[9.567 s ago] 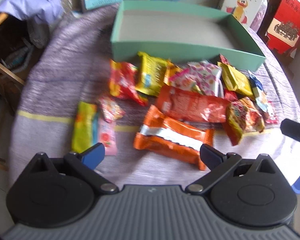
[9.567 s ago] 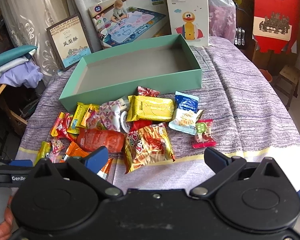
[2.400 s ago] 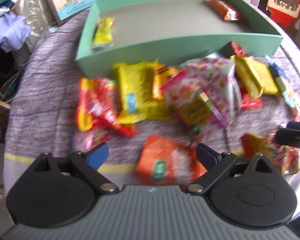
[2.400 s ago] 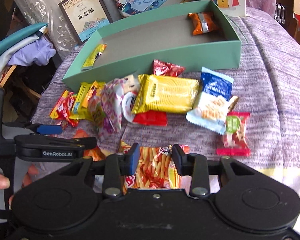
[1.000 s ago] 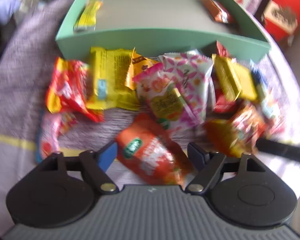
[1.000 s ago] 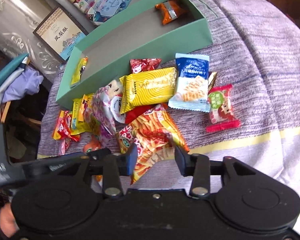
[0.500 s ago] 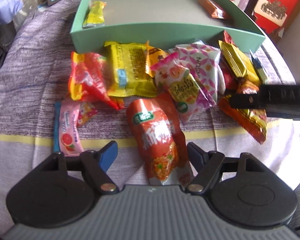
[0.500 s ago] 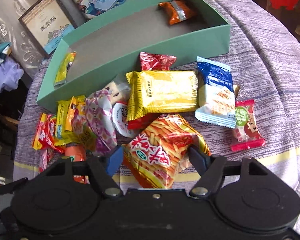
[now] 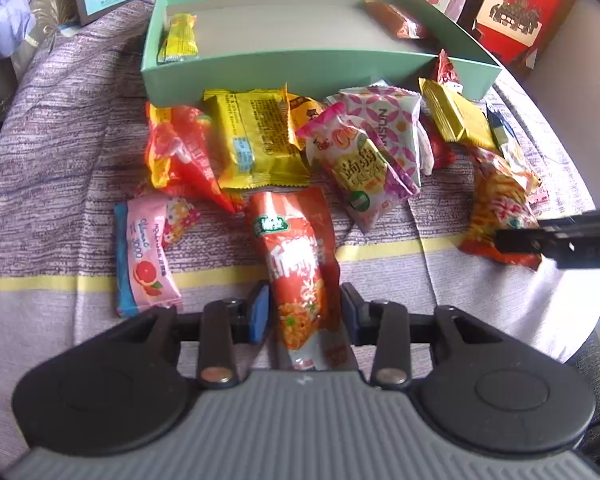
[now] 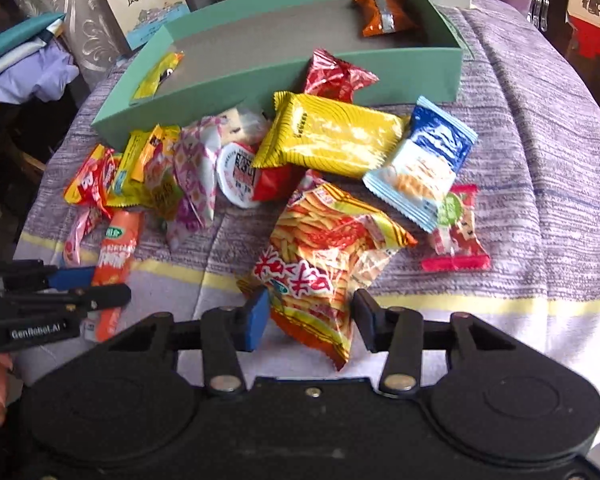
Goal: Organize snacks
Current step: 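Grasp the red sausage pack with the left gripper while the right grasps the striped chip bag, then lower both held snacks into the green box and open both grippers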
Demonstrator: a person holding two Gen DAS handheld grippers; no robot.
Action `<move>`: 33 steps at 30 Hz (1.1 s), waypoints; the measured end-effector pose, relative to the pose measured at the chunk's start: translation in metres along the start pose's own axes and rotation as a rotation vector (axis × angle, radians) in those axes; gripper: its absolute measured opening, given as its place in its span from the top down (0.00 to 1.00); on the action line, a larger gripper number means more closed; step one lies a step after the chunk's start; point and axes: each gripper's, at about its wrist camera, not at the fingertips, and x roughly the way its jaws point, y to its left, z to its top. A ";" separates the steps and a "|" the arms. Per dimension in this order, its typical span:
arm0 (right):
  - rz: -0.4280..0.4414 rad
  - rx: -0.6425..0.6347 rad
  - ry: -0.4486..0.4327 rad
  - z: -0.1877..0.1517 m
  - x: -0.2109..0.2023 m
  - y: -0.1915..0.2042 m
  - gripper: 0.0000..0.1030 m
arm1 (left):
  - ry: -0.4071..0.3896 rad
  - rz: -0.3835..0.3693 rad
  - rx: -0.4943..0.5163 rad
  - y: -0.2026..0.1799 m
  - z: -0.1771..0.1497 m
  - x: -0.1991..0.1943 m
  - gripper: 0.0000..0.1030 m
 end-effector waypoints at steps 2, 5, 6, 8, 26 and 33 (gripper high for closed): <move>0.009 0.040 -0.010 0.002 -0.006 -0.002 0.55 | -0.002 -0.003 -0.014 0.001 0.001 0.000 0.59; 0.028 0.089 -0.038 0.007 -0.015 -0.004 0.41 | -0.004 -0.009 -0.038 0.004 0.002 -0.003 0.57; 0.022 0.094 -0.049 0.009 -0.016 -0.001 0.33 | -0.003 -0.010 -0.047 0.006 0.002 -0.004 0.55; 0.006 0.105 -0.056 0.015 -0.010 0.006 0.23 | -0.004 -0.002 -0.059 0.008 0.002 -0.007 0.48; -0.004 0.010 -0.094 -0.002 -0.028 0.000 0.62 | -0.058 0.010 -0.011 -0.005 0.006 -0.029 0.87; 0.049 0.005 -0.165 0.021 -0.060 -0.001 0.62 | -0.112 -0.018 -0.058 0.007 0.021 -0.054 0.87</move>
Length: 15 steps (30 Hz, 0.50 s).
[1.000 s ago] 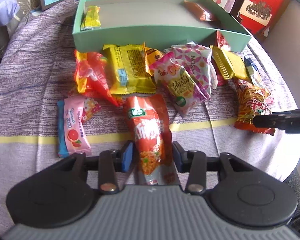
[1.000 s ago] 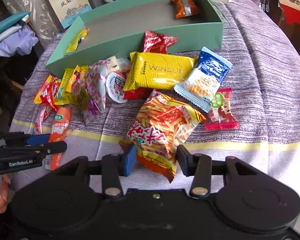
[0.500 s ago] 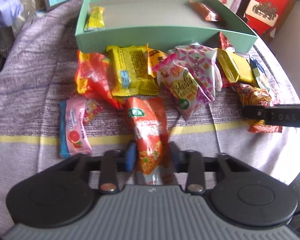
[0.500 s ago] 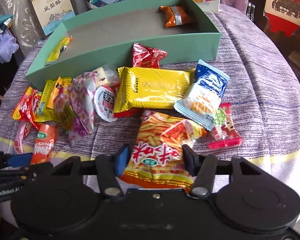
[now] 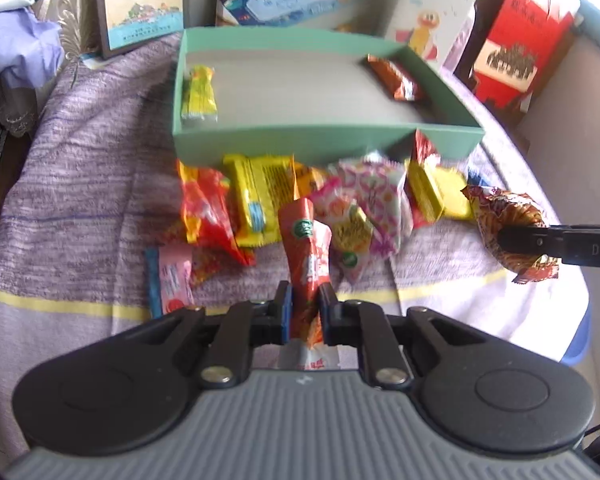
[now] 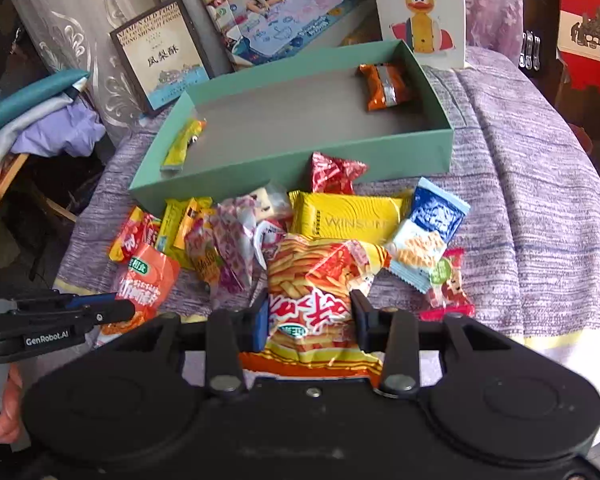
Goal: Organize snacks
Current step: 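Lower both held snacks into the green box and open both grippers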
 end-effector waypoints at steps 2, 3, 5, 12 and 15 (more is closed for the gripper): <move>0.009 0.004 -0.012 0.008 -0.002 -0.001 0.62 | -0.020 -0.005 -0.009 0.002 0.007 -0.006 0.87; 0.015 0.008 -0.018 0.013 -0.002 -0.001 0.62 | -0.029 -0.009 -0.013 0.004 0.011 -0.010 0.87; 0.020 0.009 -0.035 0.022 -0.003 -0.002 0.62 | -0.046 -0.011 -0.012 0.005 0.023 -0.014 0.87; -0.011 0.003 -0.108 0.087 0.010 -0.020 0.62 | -0.105 0.053 0.017 0.014 0.097 0.001 0.87; -0.033 -0.010 -0.121 0.121 0.027 -0.028 0.62 | -0.113 0.065 0.019 0.017 0.137 0.022 0.87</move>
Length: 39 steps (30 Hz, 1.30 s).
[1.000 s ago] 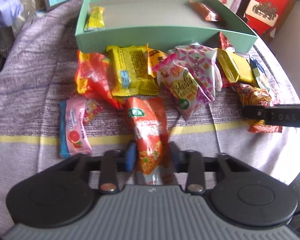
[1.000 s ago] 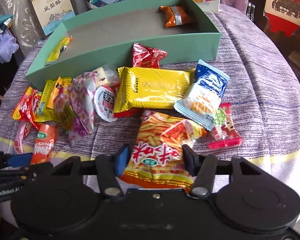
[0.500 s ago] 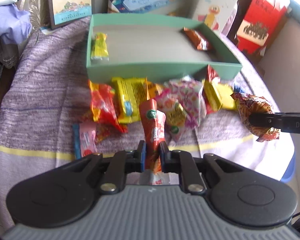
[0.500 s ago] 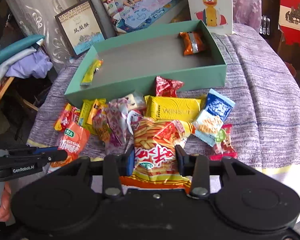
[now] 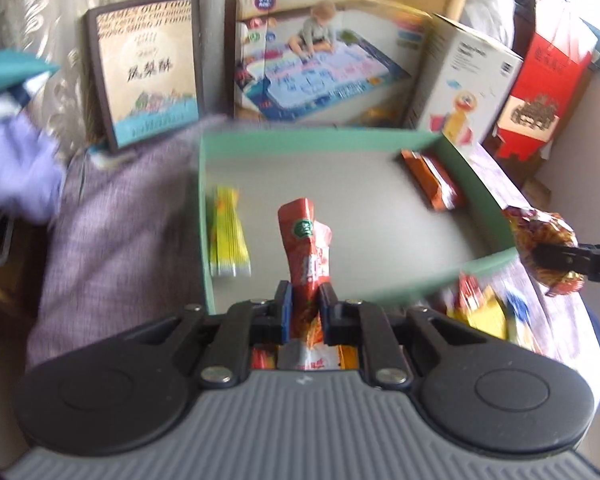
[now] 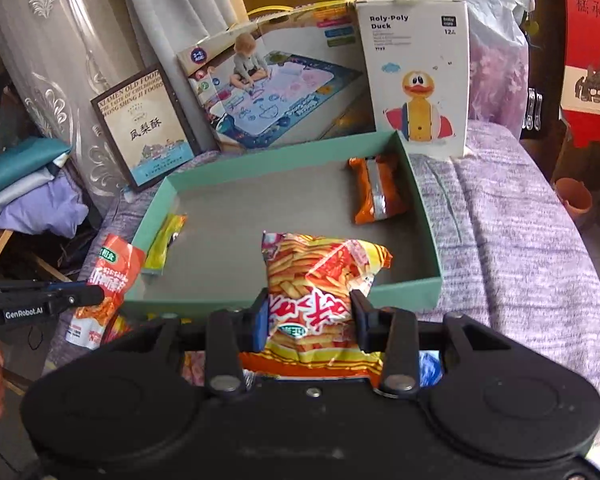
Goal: Organize snacks
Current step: 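Lower both held snacks into the green box and open both grippers, then move both grippers back over the snack pile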
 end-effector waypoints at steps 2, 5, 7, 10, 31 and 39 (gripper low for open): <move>-0.009 -0.001 0.008 0.017 0.020 -0.008 0.62 | 0.002 0.010 -0.003 0.001 0.023 0.022 0.87; -0.025 -0.008 0.030 0.036 0.048 -0.018 0.62 | 0.002 0.026 -0.003 0.006 0.051 0.053 0.87; -0.040 -0.013 0.046 0.041 0.068 -0.025 0.62 | 0.013 0.036 -0.009 0.009 0.065 0.075 0.87; -0.052 -0.014 0.077 0.045 0.092 -0.036 0.62 | 0.036 0.062 -0.012 0.015 0.079 0.105 0.87; -0.004 -0.012 0.013 0.037 0.073 -0.014 0.00 | 0.026 0.144 -0.030 0.017 0.053 0.092 0.07; 0.046 -0.045 0.004 0.017 0.041 0.020 0.00 | 0.046 0.150 -0.051 0.028 0.005 0.048 0.05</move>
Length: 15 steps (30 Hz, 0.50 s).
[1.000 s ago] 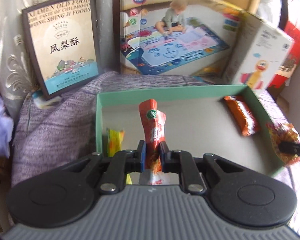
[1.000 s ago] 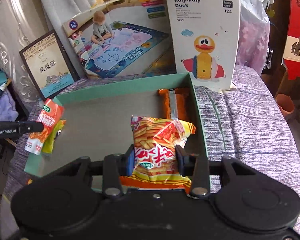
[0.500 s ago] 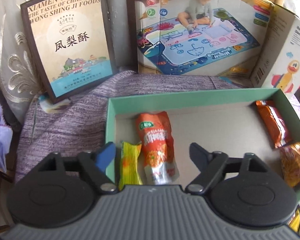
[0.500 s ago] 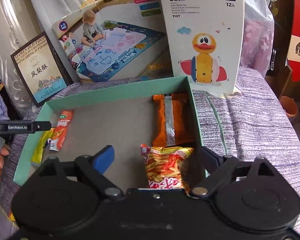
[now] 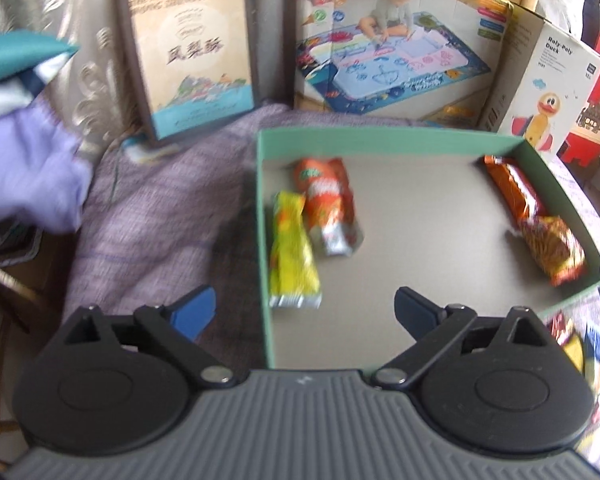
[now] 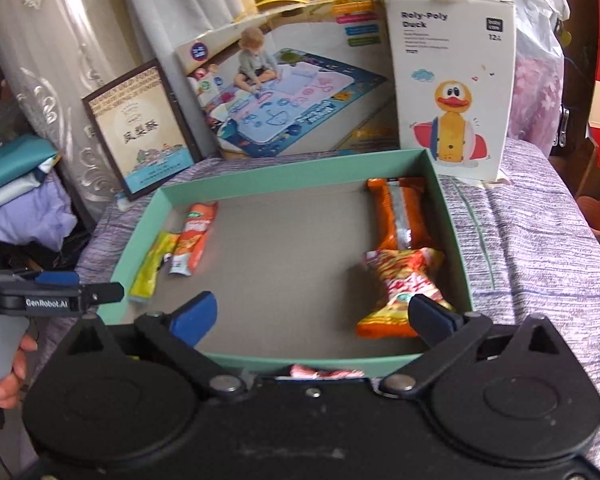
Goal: Organize snacks
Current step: 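Move both grippers back over the snack pile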
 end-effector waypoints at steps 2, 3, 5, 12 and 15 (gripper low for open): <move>0.008 -0.002 -0.001 -0.005 -0.005 0.006 0.00 | 0.011 -0.001 -0.006 0.005 -0.013 -0.007 0.05; 0.011 0.000 0.001 -0.008 -0.007 0.008 0.00 | 0.017 -0.004 -0.007 0.005 -0.019 -0.010 0.05; 0.013 0.000 0.005 -0.014 -0.011 0.011 0.00 | 0.024 -0.015 -0.001 0.004 -0.031 -0.015 0.05; -0.039 0.030 -0.005 -0.038 -0.021 0.001 0.13 | 0.048 -0.069 0.079 -0.029 -0.061 -0.024 0.05; -0.029 0.038 0.027 -0.047 -0.017 -0.010 0.47 | 0.076 -0.119 0.106 -0.048 -0.072 -0.025 0.05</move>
